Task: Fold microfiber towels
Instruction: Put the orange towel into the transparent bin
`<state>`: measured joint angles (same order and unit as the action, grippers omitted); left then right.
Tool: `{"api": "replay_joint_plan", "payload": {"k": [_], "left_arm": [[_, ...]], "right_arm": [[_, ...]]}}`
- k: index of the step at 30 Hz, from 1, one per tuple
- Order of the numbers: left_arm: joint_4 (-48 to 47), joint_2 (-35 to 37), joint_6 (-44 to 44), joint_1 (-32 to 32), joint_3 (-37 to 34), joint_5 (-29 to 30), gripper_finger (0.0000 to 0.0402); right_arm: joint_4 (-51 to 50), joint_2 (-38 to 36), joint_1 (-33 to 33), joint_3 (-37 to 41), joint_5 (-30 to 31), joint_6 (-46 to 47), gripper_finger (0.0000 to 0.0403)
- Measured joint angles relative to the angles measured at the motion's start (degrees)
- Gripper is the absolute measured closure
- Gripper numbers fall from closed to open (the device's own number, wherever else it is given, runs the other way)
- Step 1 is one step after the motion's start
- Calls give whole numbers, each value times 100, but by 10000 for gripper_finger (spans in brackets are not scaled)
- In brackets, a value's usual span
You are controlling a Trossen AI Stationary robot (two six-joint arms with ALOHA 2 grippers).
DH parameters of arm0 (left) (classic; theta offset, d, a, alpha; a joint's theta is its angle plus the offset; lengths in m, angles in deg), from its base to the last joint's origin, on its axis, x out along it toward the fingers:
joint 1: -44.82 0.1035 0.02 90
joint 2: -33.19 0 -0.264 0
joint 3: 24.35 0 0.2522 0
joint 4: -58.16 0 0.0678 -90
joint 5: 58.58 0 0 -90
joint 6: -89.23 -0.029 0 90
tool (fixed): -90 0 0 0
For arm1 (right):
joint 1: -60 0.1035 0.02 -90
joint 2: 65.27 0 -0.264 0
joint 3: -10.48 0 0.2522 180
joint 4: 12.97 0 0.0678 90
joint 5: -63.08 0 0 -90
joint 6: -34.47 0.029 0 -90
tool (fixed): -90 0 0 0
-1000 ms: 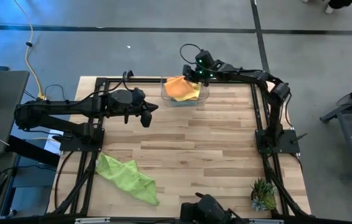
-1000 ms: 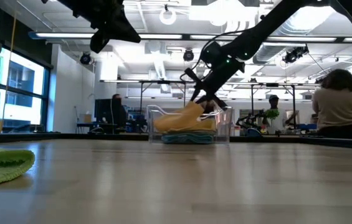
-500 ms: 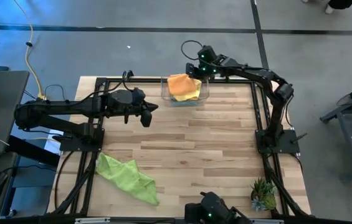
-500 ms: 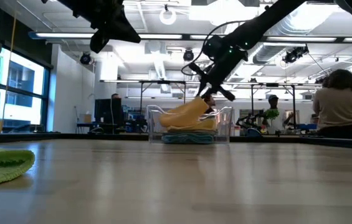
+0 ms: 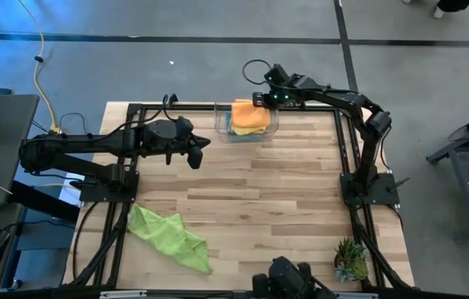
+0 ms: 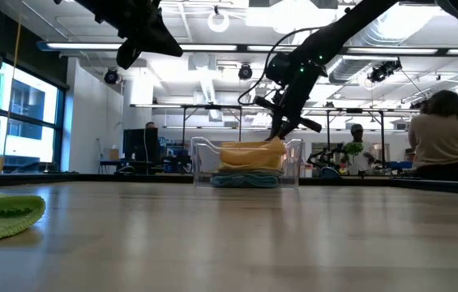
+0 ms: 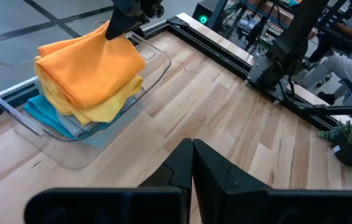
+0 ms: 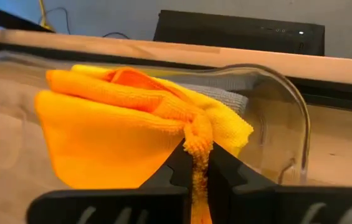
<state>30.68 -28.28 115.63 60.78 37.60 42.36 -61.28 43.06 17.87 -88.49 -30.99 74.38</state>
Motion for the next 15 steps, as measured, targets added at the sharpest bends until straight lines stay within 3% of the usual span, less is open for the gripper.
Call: {"api": "replay_joint_plan", "payload": {"k": [6,11,13,15], "left_arm": [[0,0,24,-1,0,-2,401],[0,0,48,-1,0,-17,401],[0,0,60,-1,0,-20,401],[0,0,61,-1,0,-20,401]], "right_arm": [[-345,1,-28,-87,-84,-548,306],[-1248,4,-158,-889,16,-1321,219],[-1539,-1,-175,-1354,81,-1780,208],[-1603,-10,-72,-1643,254,-2111,221]]}}
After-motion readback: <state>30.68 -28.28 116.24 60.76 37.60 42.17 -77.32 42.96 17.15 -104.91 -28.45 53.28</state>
